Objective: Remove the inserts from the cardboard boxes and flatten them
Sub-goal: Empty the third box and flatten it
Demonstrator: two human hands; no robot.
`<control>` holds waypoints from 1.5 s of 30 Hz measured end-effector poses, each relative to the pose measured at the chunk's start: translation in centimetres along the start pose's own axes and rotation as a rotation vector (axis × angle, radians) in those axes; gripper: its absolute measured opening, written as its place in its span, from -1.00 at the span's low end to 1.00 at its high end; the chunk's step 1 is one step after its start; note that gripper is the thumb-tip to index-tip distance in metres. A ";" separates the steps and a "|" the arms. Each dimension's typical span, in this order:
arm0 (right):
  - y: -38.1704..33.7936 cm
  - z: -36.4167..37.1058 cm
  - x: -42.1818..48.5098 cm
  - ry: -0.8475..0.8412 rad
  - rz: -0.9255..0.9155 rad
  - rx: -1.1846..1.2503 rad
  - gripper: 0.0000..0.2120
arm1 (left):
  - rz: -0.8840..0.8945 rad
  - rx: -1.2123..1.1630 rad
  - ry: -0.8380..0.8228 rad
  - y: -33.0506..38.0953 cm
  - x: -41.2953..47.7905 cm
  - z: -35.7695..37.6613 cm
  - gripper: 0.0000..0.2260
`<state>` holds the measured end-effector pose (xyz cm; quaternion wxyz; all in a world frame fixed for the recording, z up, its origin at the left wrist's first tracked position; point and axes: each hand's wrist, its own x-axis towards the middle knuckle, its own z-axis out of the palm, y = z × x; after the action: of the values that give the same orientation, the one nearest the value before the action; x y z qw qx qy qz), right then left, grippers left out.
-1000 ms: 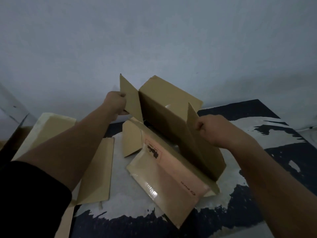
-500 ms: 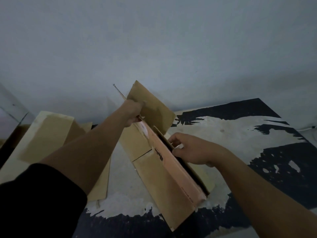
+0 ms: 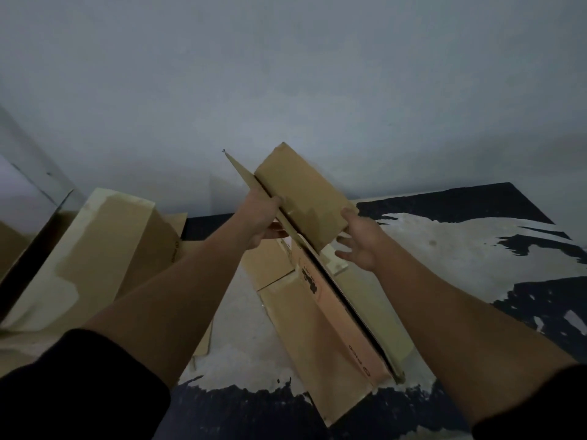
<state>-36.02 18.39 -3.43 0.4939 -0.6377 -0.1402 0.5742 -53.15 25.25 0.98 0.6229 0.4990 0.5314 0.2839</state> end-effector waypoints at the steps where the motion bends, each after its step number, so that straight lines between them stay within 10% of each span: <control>1: -0.2 0.4 0.0 -0.011 -0.043 -0.012 -0.53 | -0.008 -0.016 -0.012 0.0 0.1 -0.2 -0.74; 10: -1.8 4.2 -1.7 -0.283 -0.330 -0.765 -0.52 | 0.022 -0.298 -0.055 -0.9 -0.1 -0.1 -0.43; 15: -2.7 6.6 -1.5 -0.038 -0.588 -1.354 -0.63 | -0.021 -0.362 -0.109 -1.4 -0.6 -0.4 -0.46; 25: -5.0 5.7 -4.5 0.042 -0.703 -1.289 -0.62 | -0.036 -0.110 0.037 -6.3 -1.7 -3.1 -0.55; 38: -7.3 1.7 -8.7 -0.002 -0.873 -0.585 -0.84 | 0.587 0.404 0.355 -4.4 -3.9 -2.8 -0.55; 45: -0.9 -2.8 -3.1 0.120 -0.659 -0.439 -0.76 | 0.605 0.772 0.141 -7.1 -2.0 -0.9 -0.58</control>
<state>-34.20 15.18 -1.32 0.5108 -0.6814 -0.4276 0.3034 -55.81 21.40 -4.77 0.2446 0.8048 0.4701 0.2675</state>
